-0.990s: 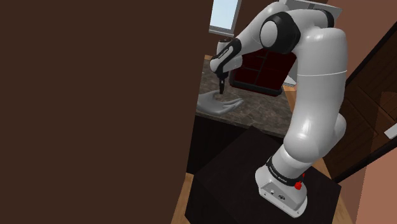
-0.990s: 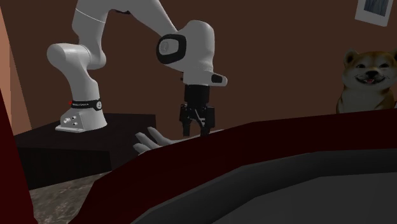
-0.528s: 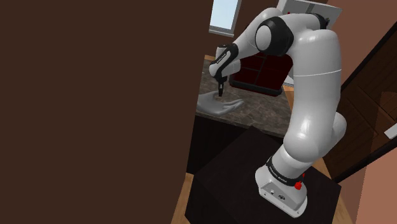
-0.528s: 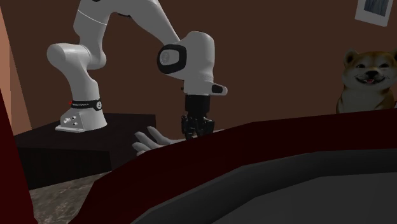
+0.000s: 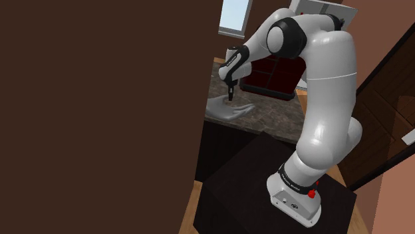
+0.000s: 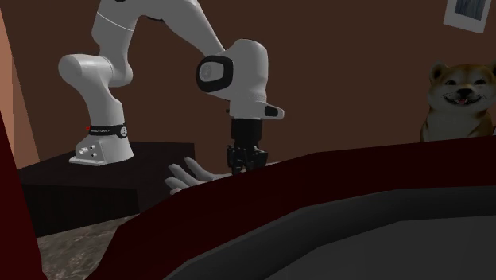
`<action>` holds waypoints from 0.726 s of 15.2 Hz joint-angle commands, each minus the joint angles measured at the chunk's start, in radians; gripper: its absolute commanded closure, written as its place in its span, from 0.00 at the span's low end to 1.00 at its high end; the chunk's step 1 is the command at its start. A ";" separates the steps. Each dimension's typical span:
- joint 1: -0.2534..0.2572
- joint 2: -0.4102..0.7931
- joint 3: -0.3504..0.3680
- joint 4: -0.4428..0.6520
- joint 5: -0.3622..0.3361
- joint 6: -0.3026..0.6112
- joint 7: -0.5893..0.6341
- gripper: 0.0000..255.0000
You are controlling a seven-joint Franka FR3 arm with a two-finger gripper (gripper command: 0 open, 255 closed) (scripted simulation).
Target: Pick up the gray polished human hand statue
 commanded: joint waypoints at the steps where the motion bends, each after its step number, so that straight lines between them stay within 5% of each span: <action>1: 0.002 0.002 0.001 -0.001 0.000 -0.003 0.003 1.00; 11: 0.016 -0.098 -0.014 -0.002 -0.016 -0.100 -0.003 1.00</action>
